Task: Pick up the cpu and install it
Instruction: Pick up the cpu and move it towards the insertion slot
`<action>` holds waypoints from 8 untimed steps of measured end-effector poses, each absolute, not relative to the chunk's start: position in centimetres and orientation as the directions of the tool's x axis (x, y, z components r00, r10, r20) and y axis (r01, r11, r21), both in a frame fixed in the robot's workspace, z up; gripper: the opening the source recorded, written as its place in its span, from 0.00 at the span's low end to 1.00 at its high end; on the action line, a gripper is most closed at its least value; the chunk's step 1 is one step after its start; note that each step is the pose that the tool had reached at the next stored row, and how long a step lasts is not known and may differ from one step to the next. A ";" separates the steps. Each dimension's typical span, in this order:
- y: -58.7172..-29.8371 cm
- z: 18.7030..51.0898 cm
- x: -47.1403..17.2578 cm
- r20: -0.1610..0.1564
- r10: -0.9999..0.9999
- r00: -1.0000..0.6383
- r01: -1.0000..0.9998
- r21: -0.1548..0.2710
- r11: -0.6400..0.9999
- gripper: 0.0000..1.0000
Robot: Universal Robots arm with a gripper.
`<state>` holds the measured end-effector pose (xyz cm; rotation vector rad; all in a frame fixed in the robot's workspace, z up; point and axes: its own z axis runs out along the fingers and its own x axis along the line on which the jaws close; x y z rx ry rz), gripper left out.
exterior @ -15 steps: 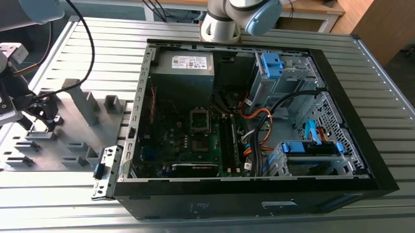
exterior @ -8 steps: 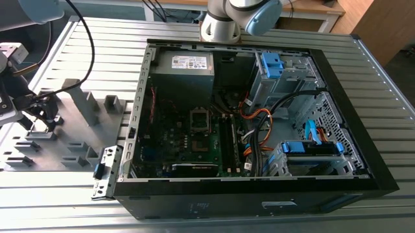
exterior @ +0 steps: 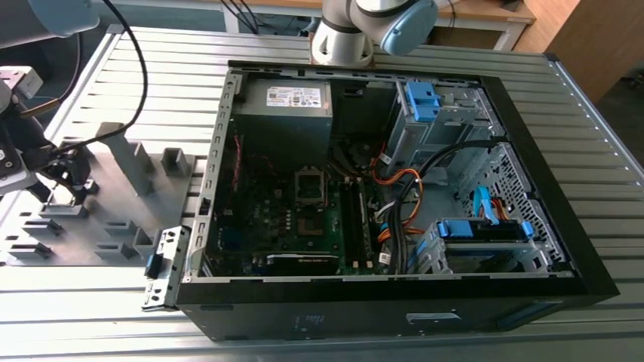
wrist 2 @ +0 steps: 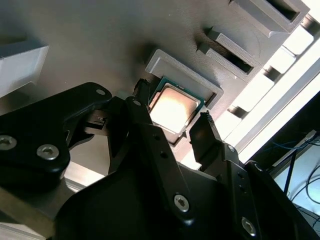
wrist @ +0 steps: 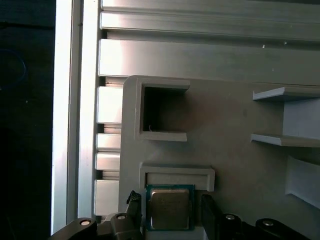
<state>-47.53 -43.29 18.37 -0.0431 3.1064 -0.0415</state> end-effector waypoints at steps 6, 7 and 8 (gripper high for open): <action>-43.3 18.4 -47.5 -0.034 -0.054 -0.998 -0.053 -0.027 0.998 0.59; -43.3 18.4 -47.5 -0.034 -0.054 -0.998 -0.053 -0.027 0.998 0.59; -43.3 18.4 -47.5 -0.034 -0.054 -0.998 -0.053 -0.027 0.998 0.59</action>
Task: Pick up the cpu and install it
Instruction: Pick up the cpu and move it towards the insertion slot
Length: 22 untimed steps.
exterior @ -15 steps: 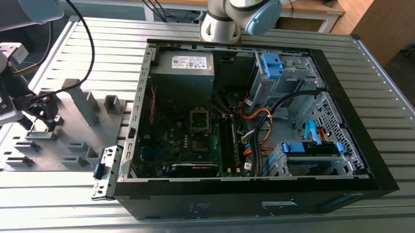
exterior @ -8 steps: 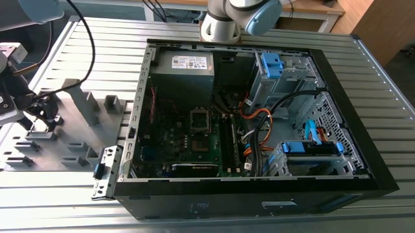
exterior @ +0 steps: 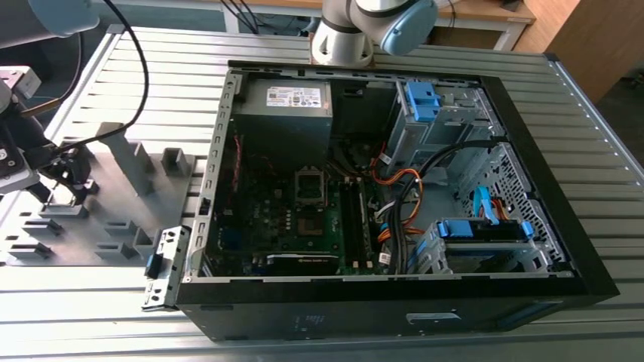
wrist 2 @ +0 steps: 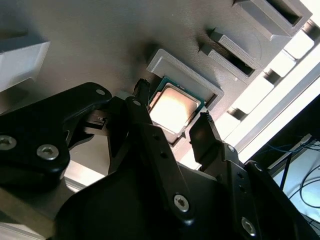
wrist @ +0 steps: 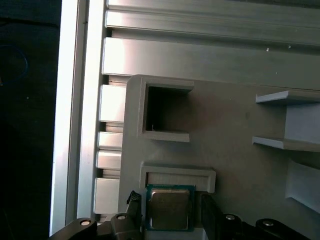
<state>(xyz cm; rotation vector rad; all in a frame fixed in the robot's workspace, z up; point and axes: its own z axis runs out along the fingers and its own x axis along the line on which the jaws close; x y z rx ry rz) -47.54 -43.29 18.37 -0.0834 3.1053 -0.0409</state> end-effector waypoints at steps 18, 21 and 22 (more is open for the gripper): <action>-43.3 18.4 -47.5 -0.034 -0.065 -0.997 -0.064 -0.027 0.998 0.51; -43.3 18.4 -47.5 -0.034 -0.065 -0.997 -0.064 -0.027 0.998 0.51; -43.3 18.4 -47.5 -0.034 -0.065 -0.997 -0.064 -0.027 0.998 0.51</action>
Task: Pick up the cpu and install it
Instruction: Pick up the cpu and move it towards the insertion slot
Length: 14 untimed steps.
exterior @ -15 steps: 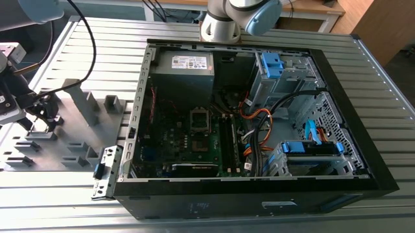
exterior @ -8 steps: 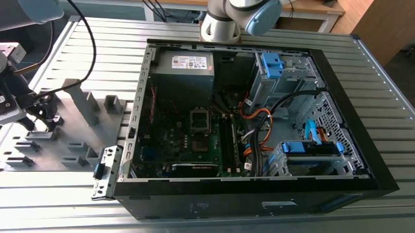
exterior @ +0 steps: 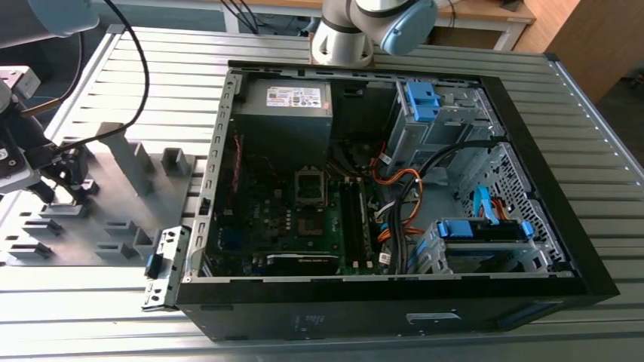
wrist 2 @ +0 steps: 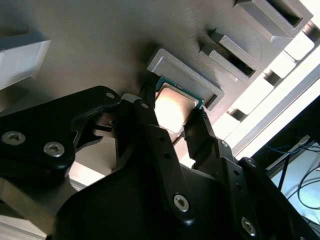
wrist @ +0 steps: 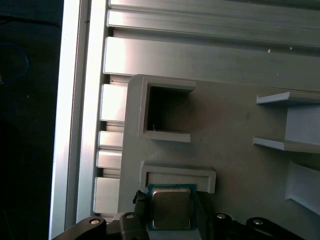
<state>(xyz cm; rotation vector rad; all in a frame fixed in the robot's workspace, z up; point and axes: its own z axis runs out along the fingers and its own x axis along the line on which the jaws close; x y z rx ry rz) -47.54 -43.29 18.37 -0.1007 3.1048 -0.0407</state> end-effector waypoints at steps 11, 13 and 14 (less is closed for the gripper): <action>-43.3 18.5 -47.5 -0.034 -0.066 -0.997 -0.065 -0.027 0.998 0.47; -43.3 18.6 -47.5 -0.034 -0.066 -0.997 -0.065 -0.027 0.998 0.47; -43.3 18.6 -47.5 -0.034 -0.066 -0.997 -0.065 -0.027 0.998 0.47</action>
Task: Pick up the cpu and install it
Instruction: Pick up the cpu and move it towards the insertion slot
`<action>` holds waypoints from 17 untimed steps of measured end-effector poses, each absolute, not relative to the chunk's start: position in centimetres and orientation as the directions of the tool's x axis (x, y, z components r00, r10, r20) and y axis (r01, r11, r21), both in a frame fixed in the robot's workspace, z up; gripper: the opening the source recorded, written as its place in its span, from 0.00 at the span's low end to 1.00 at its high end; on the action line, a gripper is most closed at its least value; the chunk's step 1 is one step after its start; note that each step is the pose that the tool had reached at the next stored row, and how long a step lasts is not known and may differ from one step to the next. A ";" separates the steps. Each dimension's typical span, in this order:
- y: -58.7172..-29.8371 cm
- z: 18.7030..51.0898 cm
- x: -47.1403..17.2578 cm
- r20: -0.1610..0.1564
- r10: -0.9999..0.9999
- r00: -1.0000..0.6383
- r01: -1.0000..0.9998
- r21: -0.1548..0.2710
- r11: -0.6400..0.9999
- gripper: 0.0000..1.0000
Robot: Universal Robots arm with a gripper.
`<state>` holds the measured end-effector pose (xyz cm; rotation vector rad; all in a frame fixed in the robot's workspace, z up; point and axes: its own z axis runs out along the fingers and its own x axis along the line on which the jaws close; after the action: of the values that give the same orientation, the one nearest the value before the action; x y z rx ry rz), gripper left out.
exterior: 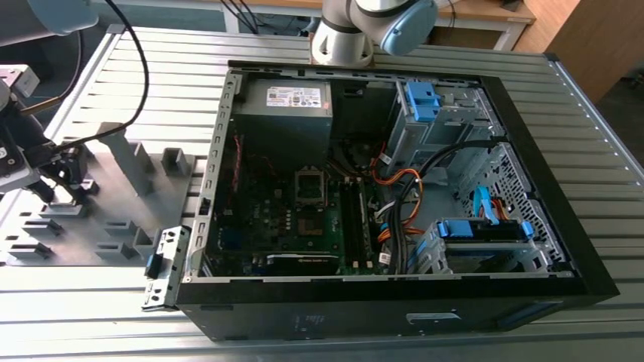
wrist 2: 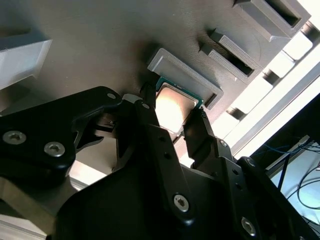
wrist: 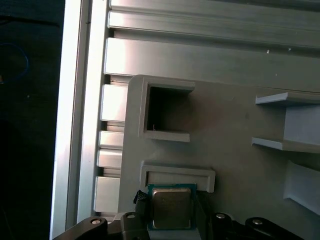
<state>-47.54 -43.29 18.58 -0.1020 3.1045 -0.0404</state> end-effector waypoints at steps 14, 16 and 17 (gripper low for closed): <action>-43.3 18.6 -47.5 -0.034 -0.037 -0.999 -0.036 -0.027 0.999 0.47; -43.3 18.6 -47.5 -0.034 -0.032 -0.999 -0.031 -0.027 0.999 0.47; -43.3 18.6 -47.5 -0.034 -0.031 -0.999 -0.030 -0.027 0.999 0.47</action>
<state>-47.52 -43.32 18.56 -0.0467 3.1064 -0.0415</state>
